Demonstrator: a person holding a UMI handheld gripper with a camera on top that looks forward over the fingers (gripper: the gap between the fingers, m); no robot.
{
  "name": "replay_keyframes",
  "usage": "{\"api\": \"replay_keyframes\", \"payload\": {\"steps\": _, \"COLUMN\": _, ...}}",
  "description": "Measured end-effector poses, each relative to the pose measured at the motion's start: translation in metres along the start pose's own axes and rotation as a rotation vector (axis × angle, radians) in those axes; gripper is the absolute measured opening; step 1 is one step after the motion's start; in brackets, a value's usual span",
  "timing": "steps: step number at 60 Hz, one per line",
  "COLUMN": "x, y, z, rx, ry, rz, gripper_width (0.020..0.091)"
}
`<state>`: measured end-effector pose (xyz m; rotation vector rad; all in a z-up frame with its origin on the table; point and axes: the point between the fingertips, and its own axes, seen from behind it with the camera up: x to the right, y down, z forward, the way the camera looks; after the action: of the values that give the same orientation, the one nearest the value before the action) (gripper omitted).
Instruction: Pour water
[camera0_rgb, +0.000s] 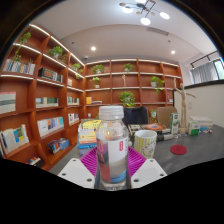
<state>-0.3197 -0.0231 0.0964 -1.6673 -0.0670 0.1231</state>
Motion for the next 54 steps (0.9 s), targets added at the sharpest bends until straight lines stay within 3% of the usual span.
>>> {"api": "replay_keyframes", "payload": {"steps": 4, "x": 0.001, "y": 0.002, "z": 0.001, "rx": 0.006, "ry": -0.001, "rz": 0.007, "gripper_width": 0.0354}}
{"api": "replay_keyframes", "payload": {"steps": 15, "x": 0.001, "y": 0.002, "z": 0.002, "rx": 0.012, "ry": -0.003, "rz": 0.004, "gripper_width": 0.0353}}
{"api": "replay_keyframes", "payload": {"steps": 28, "x": 0.001, "y": -0.014, "z": 0.017, "rx": -0.035, "ry": 0.045, "rz": 0.229, "gripper_width": 0.0354}}
{"api": "replay_keyframes", "payload": {"steps": 37, "x": -0.021, "y": -0.049, "z": 0.045, "rx": 0.015, "ry": -0.039, "rz": 0.676, "gripper_width": 0.0352}}
{"api": "replay_keyframes", "payload": {"steps": 54, "x": -0.002, "y": -0.085, "z": 0.100, "rx": 0.123, "ry": -0.131, "rz": 1.473, "gripper_width": 0.0352}}
